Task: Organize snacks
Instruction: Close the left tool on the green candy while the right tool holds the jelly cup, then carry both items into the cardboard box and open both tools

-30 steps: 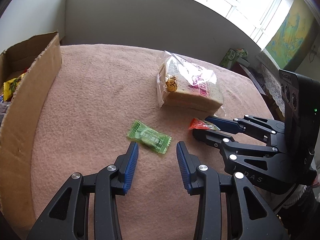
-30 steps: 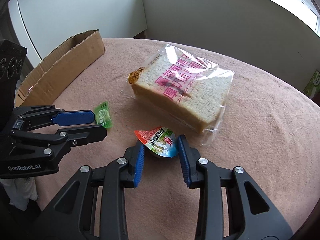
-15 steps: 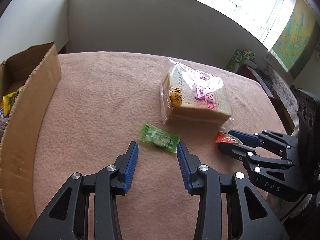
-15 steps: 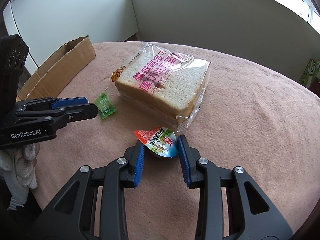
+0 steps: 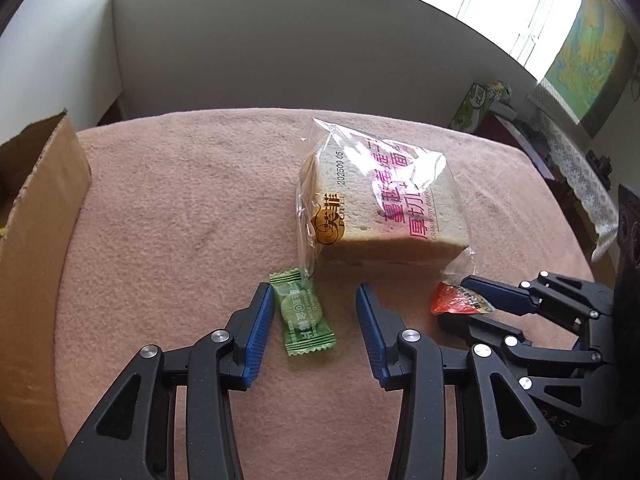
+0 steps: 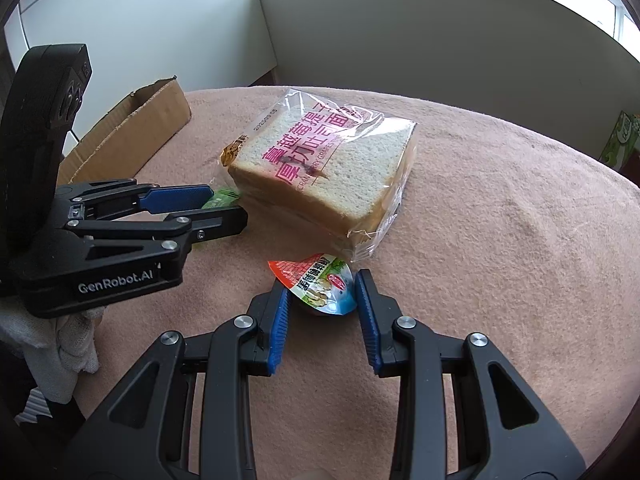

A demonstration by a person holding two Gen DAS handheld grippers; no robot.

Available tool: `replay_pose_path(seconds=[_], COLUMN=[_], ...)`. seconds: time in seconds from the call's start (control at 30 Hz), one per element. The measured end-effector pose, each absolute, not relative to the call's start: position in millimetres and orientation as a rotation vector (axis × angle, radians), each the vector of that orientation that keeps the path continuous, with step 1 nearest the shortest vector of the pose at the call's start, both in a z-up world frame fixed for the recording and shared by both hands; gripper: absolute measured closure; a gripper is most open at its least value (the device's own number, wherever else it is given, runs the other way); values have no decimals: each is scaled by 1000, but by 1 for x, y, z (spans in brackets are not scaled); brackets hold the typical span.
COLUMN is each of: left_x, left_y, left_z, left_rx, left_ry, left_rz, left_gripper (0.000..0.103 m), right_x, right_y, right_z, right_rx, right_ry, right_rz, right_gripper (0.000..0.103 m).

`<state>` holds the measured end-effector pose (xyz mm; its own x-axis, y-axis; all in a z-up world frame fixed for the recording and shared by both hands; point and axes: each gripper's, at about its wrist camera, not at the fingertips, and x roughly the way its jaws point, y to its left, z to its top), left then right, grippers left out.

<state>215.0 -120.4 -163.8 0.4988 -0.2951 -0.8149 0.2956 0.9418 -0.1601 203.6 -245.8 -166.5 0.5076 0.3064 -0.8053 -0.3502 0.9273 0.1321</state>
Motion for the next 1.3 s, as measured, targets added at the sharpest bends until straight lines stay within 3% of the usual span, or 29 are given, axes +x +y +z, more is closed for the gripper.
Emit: replay_pose_path(seconds=[0.2, 0.4, 0.93, 1.3], left_x=[208, 206, 149, 108], left_y=[-135, -127, -63, -22], left_z=[-167, -169, -157, -118], left_rx=[107, 120, -28, -111], left_ry=[950, 938, 931, 830], left_rz=[-327, -311, -324, -317], left_gripper=[64, 82, 84, 84], right_x=[203, 202, 158, 137], right_y=[-246, -237, -244, -213], right_z=[-166, -167, -157, -113], right_rx=[-58, -113, 63, 34], right_ry=[956, 951, 952, 868], right_rz=[388, 362, 324, 349], right_gripper=[70, 70, 71, 71])
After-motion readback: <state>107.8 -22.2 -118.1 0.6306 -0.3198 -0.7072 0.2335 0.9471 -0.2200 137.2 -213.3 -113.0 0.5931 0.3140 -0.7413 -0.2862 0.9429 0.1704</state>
